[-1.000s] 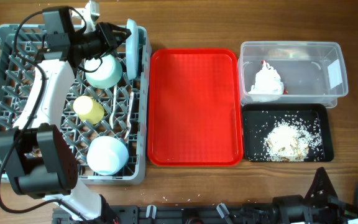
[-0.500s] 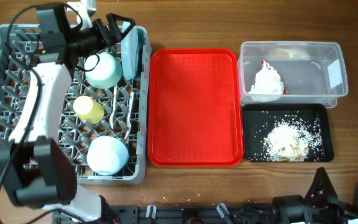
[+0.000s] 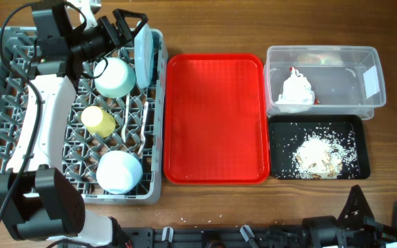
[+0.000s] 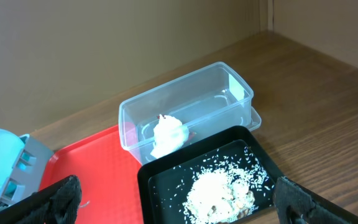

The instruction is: Sort waste into correct bins and load items into the dishwasher rack

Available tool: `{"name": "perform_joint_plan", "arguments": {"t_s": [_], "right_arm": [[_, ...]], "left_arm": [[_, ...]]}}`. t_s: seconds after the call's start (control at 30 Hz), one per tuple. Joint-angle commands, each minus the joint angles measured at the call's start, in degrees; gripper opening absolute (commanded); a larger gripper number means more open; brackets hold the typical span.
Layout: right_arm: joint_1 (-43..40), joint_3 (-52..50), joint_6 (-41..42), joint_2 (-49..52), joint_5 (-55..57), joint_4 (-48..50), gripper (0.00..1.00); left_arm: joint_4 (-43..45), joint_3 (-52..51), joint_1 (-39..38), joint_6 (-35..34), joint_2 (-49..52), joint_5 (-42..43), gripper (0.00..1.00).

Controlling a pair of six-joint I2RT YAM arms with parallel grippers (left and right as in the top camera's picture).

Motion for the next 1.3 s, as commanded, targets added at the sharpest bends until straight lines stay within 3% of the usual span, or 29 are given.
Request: {"name": "perform_joint_plan", "arguments": {"t_s": [0.0, 0.57, 0.63, 0.8, 0.97, 1.1, 1.27], "right_arm": [[-0.1, 0.1, 0.4, -0.6, 1.0, 0.2, 1.00], [-0.1, 0.0, 0.3, -0.6, 0.7, 1.2, 1.00], [-0.1, -2.0, -1.9, -0.6, -1.3, 11.6, 1.00], [-0.1, -16.9, -25.1, -0.6, -19.0, 54.6, 1.00], [-0.1, -35.7, -25.3, -0.6, -26.6, 79.3, 1.00], [-0.1, -50.1, -25.2, -2.3, -28.2, 91.2, 1.00], [-0.1, -61.5, -25.3, -5.6, -27.9, 95.1, 1.00]], "left_arm": [[0.3, -0.1, 0.4, -1.7, -0.5, 0.1, 1.00], [0.3, -0.1, 0.4, -1.7, -0.5, 0.1, 1.00], [0.3, -0.1, 0.4, -1.7, -0.5, 0.1, 1.00], [0.3, -0.1, 0.4, -1.7, -0.5, 0.1, 1.00], [0.3, -0.1, 0.4, -1.7, -0.5, 0.1, 1.00], [0.3, -0.1, 0.4, -1.7, -0.5, 0.1, 1.00], [0.3, -0.1, 0.4, -1.7, -0.5, 0.1, 1.00]]}}
